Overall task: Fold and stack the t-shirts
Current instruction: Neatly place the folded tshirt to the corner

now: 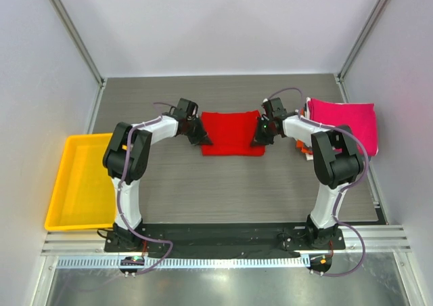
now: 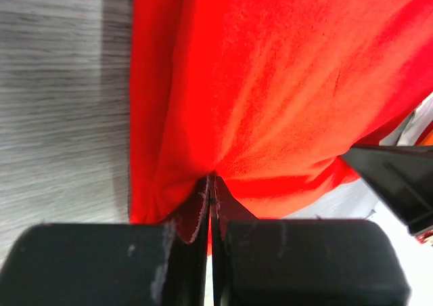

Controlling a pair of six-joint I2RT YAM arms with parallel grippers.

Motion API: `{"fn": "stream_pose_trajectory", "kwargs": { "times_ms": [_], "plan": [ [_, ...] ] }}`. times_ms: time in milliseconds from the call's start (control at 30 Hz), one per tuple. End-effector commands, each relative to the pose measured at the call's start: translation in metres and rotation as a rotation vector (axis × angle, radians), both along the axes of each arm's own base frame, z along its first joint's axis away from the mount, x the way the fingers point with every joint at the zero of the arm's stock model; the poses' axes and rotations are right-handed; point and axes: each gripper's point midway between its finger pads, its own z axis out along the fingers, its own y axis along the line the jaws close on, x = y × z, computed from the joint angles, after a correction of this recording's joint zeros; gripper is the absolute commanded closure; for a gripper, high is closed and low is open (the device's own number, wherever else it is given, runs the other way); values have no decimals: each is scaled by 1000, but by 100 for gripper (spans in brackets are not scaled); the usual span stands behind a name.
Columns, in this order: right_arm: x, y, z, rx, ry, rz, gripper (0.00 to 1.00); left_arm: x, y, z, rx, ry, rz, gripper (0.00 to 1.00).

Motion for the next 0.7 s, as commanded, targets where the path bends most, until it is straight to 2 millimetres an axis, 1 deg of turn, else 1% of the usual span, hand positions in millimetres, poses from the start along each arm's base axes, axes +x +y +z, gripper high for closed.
{"fn": "stream_pose_trajectory", "kwargs": {
  "times_ms": [0,33,67,100,167,200,233,300,333,367,400,433,467,500,533,567,633,667],
  "plan": [
    [-1,-27,3,-92,-18,-57,99,-17,22,-17,113,23,-2,100],
    [0,-33,9,-115,-40,-74,99,-19,29,-21,145,20,1,100],
    [-1,-38,9,-131,-40,-84,99,-23,33,-23,167,29,2,100],
    [-4,-43,10,-148,-34,-93,99,-23,35,-18,177,15,2,100],
    [-5,-52,16,-184,-44,-114,99,-29,44,-19,207,8,6,100],
    [-6,-55,17,-195,-48,-120,99,-30,45,-17,212,-2,2,100],
    [-6,-57,19,-200,-52,-123,99,-32,47,-10,208,-21,1,100],
    [-9,-58,24,-202,-53,-125,99,-33,52,-2,230,-51,0,99],
    [-9,-58,28,-200,-60,-125,99,-31,54,11,231,-83,1,97],
    [-8,-58,35,-196,-78,-127,99,-32,57,16,242,-89,-1,95],
    [-7,-57,39,-191,-86,-127,95,-30,60,22,264,-111,-7,92],
    [-5,-57,45,-187,-103,-127,86,-26,59,36,260,-141,-11,86],
    [-1,-56,53,-180,-128,-128,68,-26,60,42,260,-149,-19,82],
    [2,-55,58,-178,-143,-122,60,-25,58,49,252,-167,-34,75],
    [6,-54,63,-171,-157,-118,55,-21,55,58,239,-190,-39,60],
    [12,-51,70,-157,-176,-111,46,-19,53,69,225,-213,-40,55],
    [17,-42,76,-121,-194,-92,39,-15,48,82,184,-243,-47,46],
    [23,-37,81,-97,-220,-88,32,-11,50,88,174,-254,-31,45]
  ]
}}
